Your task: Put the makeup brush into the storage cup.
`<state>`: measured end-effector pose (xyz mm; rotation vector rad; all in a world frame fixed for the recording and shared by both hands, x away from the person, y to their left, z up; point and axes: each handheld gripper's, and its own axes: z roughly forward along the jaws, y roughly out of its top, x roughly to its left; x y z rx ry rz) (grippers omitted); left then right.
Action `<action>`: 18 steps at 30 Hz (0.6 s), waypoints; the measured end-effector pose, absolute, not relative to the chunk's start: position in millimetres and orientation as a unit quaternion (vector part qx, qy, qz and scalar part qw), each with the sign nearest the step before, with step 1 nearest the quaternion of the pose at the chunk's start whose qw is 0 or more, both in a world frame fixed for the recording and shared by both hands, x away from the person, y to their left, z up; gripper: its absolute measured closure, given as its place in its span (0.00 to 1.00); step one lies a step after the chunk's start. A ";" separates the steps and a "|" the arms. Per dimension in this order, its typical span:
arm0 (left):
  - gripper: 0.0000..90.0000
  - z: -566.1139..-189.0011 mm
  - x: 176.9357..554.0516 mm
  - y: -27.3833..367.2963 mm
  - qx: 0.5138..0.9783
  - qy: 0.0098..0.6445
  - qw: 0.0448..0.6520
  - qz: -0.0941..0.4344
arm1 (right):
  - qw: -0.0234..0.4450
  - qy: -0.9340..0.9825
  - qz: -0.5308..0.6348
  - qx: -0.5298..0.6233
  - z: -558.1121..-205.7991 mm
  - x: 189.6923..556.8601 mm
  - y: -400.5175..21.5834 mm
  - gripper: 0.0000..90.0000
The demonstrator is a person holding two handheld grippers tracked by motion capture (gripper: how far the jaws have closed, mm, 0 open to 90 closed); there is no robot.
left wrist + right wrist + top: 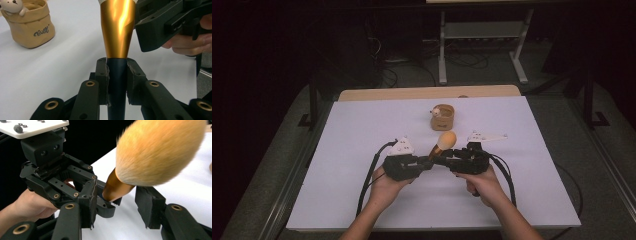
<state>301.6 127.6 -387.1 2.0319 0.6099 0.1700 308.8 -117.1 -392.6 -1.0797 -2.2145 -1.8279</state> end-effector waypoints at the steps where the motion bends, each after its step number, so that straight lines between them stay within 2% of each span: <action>1: 0.83 -387.1 301.4 127.2 0.834 0.251 0.487 0.070 | 0.039 -0.721 -0.595 -0.353 -392.6 308.6 -116.6 0.57; 8: 0.83 -387.1 300.6 125.1 0.832 0.248 0.493 0.065 | 0.041 -0.719 -0.596 -0.354 -393.8 308.7 -112.7 0.57; 18: 0.82 -388.7 299.9 121.9 0.829 0.245 0.500 0.060 | 0.039 -0.708 -0.605 -0.363 -393.5 309.3 -111.5 0.62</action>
